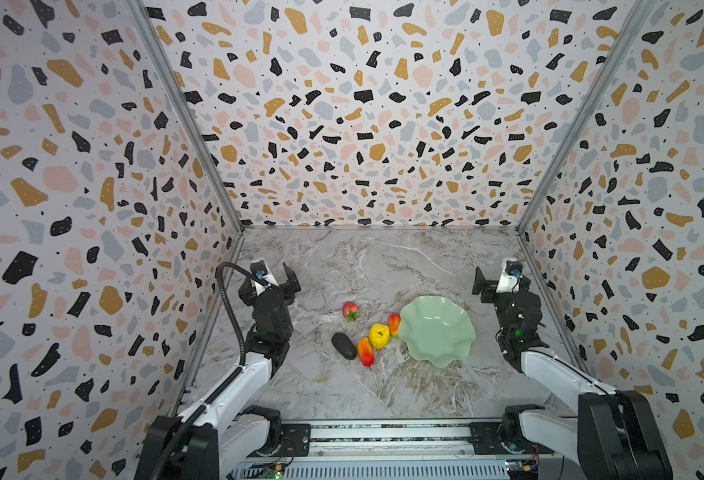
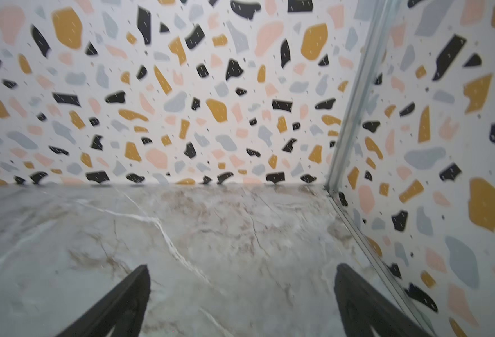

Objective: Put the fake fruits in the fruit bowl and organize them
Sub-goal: 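Reach the right gripper over the fruits and grasp the yellow pear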

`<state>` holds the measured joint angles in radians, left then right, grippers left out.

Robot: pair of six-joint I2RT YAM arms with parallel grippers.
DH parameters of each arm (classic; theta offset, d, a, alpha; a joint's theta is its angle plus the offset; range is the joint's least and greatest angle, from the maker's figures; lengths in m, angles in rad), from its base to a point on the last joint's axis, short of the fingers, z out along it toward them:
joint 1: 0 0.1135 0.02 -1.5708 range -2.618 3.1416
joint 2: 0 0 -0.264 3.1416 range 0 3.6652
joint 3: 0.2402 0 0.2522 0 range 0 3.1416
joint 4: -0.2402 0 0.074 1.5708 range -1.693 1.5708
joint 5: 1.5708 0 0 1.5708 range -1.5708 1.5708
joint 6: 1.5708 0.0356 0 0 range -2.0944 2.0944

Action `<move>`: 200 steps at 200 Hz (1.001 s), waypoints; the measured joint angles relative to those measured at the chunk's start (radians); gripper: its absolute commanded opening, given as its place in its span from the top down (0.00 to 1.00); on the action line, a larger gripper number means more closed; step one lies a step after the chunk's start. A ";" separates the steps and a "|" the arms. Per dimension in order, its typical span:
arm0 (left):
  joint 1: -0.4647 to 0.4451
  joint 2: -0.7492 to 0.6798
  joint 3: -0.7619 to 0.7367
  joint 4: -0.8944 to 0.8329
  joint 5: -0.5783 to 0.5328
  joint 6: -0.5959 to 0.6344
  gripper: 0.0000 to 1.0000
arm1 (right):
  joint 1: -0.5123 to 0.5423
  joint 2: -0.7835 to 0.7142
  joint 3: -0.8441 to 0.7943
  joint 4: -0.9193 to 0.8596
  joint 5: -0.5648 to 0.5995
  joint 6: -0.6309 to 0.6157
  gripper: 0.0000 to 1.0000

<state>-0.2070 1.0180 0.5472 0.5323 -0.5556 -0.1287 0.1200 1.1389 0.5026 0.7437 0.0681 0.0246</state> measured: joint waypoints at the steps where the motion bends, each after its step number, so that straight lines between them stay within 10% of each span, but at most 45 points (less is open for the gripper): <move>1: 0.000 -0.002 0.014 -0.017 0.004 -0.004 0.00 | 0.004 0.002 0.017 -0.014 -0.006 0.000 0.01; 78: -0.003 0.161 0.497 -0.820 0.222 0.006 0.00 | 0.467 0.398 0.730 -0.781 -0.262 -0.217 0.01; 200: -0.003 0.169 0.493 -1.032 0.418 0.121 0.00 | 0.693 0.574 0.819 -1.288 -0.327 -0.413 0.00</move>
<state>-0.2100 1.1870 1.0401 -0.4995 -0.1375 -0.0078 0.8131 1.7126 1.3216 -0.5446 -0.2584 -0.3882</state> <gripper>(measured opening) 0.995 0.997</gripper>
